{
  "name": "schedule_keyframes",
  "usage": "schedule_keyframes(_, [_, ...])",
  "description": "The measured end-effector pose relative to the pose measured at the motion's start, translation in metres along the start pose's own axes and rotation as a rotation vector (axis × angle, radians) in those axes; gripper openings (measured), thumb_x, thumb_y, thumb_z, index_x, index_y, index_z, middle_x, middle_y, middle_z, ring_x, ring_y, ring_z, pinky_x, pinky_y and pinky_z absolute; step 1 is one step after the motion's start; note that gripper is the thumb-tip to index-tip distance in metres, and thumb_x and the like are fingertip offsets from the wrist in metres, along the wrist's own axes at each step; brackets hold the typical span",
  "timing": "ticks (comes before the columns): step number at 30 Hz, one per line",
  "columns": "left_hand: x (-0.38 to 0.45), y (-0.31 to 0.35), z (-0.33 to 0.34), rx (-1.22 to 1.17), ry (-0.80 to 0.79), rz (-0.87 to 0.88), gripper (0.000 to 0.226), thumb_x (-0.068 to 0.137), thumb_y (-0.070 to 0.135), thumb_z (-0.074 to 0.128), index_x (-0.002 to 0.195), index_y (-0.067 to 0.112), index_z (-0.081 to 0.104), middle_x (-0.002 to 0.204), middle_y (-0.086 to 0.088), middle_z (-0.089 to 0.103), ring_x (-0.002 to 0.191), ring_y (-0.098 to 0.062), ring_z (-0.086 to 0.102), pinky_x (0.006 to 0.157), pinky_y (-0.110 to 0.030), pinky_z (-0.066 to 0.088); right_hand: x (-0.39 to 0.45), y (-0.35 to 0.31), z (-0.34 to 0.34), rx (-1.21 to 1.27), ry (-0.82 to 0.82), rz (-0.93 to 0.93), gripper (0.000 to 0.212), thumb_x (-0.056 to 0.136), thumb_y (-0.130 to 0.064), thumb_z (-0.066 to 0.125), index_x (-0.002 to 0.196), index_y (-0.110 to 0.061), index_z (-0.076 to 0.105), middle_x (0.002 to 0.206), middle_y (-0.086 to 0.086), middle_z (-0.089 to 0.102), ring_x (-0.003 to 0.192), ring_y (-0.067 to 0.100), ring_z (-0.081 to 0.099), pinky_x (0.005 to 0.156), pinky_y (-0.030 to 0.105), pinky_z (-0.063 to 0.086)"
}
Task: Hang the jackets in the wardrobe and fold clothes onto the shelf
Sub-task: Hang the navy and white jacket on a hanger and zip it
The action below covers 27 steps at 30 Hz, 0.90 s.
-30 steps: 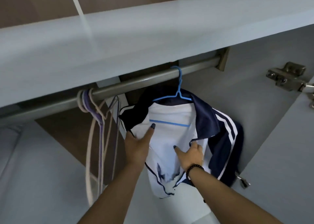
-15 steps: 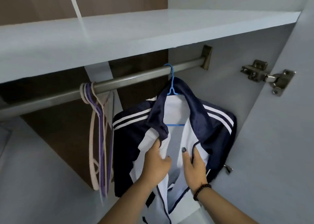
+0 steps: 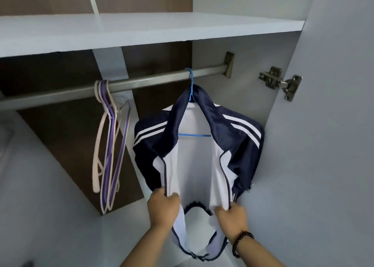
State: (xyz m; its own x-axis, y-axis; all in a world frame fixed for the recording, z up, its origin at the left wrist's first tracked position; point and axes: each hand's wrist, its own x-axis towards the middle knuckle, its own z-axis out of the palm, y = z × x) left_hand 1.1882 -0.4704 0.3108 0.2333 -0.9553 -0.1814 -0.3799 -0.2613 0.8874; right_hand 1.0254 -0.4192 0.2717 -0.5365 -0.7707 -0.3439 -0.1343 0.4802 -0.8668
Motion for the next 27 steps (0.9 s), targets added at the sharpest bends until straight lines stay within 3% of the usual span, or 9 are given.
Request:
schedule_keyframes(3, [-0.019,-0.012,-0.008,-0.012,0.053,-0.040,0.022,0.082,0.003,0.050,0.061,0.006,0.046,0.061,-0.003,0.050,0.061,-0.024,0.049,0.054,-0.028,0.036,-0.016,0.016,-0.015,0.012,-0.026,-0.002,0.010,0.080,-0.008,0.061,0.072,-0.002,0.060,0.065,0.006,0.062,0.061,0.023,0.059,0.053,0.024,0.044])
schedule_keyframes(6, [-0.044,-0.012,-0.009,-0.131,0.119,-0.025,0.019,0.092,0.004,0.043,0.100,0.002,0.060,0.096,-0.011,0.064,0.087,-0.029,0.060,0.081,-0.038,0.049,-0.037,0.032,-0.035,0.013,-0.059,-0.061,0.026,0.082,-0.001,0.056,0.062,-0.016,0.051,0.048,-0.007,0.048,0.046,0.012,0.043,0.043,0.019,0.034])
schedule_keyframes(7, [-0.056,-0.009,-0.009,-0.172,0.137,-0.014,0.019,0.094,0.005,0.042,0.106,0.005,0.056,0.101,-0.011,0.063,0.087,-0.025,0.059,0.078,-0.035,0.048,-0.046,0.037,-0.043,0.002,-0.095,-0.082,0.029,0.083,-0.001,0.055,0.062,-0.020,0.048,0.044,-0.011,0.046,0.043,0.009,0.041,0.041,0.016,0.033])
schedule_keyframes(10, [-0.101,-0.009,-0.006,-0.277,0.157,0.002,0.013,0.097,0.009,0.042,0.100,0.019,0.048,0.089,-0.001,0.059,0.076,-0.014,0.055,0.061,-0.022,0.039,-0.076,0.045,-0.070,0.026,-0.191,-0.129,0.025,0.084,-0.002,0.055,0.066,-0.018,0.055,0.045,-0.011,0.053,0.045,0.008,0.047,0.045,0.017,0.039])
schedule_keyframes(13, [-0.139,-0.020,-0.002,-0.334,0.145,0.009,0.008,0.099,0.017,0.048,0.105,0.017,0.052,0.087,-0.002,0.060,0.075,-0.014,0.057,0.062,-0.023,0.042,-0.104,0.049,-0.097,0.172,-0.225,-0.109,0.022,0.085,-0.003,0.054,0.066,-0.011,0.060,0.059,0.001,0.060,0.057,0.018,0.056,0.054,0.025,0.045])
schedule_keyframes(18, [-0.174,-0.015,-0.014,-0.376,0.082,-0.018,0.025,0.080,0.042,0.075,0.087,0.020,0.068,0.069,0.009,0.063,0.059,-0.005,0.056,0.054,-0.016,0.044,-0.143,0.058,-0.136,0.331,-0.309,-0.116,0.040,0.091,-0.023,0.061,0.051,-0.028,0.054,0.051,-0.010,0.052,0.046,0.006,0.048,0.049,0.015,0.039])
schedule_keyframes(21, [-0.195,-0.025,-0.017,-0.303,-0.037,-0.069,0.016,0.072,0.024,0.085,0.079,0.018,0.072,0.071,0.007,0.071,0.062,-0.010,0.065,0.056,-0.022,0.050,-0.164,0.073,-0.150,0.302,-0.333,-0.119,0.046,0.087,-0.032,0.066,0.044,-0.029,0.051,0.049,-0.013,0.045,0.044,0.004,0.040,0.049,0.014,0.033])
schedule_keyframes(24, [-0.225,-0.050,-0.006,-0.089,0.062,-0.127,0.017,0.081,0.002,0.064,0.067,0.011,0.063,0.071,-0.004,0.067,0.066,-0.020,0.060,0.053,-0.023,0.042,-0.181,0.093,-0.158,0.260,-0.310,-0.078,0.004,0.083,-0.020,0.072,0.080,-0.019,0.070,0.074,-0.005,0.072,0.064,0.007,0.065,0.056,0.015,0.046])
schedule_keyframes(27, [-0.247,-0.069,-0.003,-0.063,0.140,-0.121,0.027,0.084,0.000,0.052,0.059,0.009,0.053,0.064,-0.006,0.059,0.062,-0.021,0.052,0.051,-0.024,0.036,-0.197,0.115,-0.164,0.220,-0.250,-0.053,0.012,0.079,-0.017,0.076,0.088,-0.013,0.069,0.081,0.002,0.073,0.078,0.018,0.069,0.066,0.028,0.056])
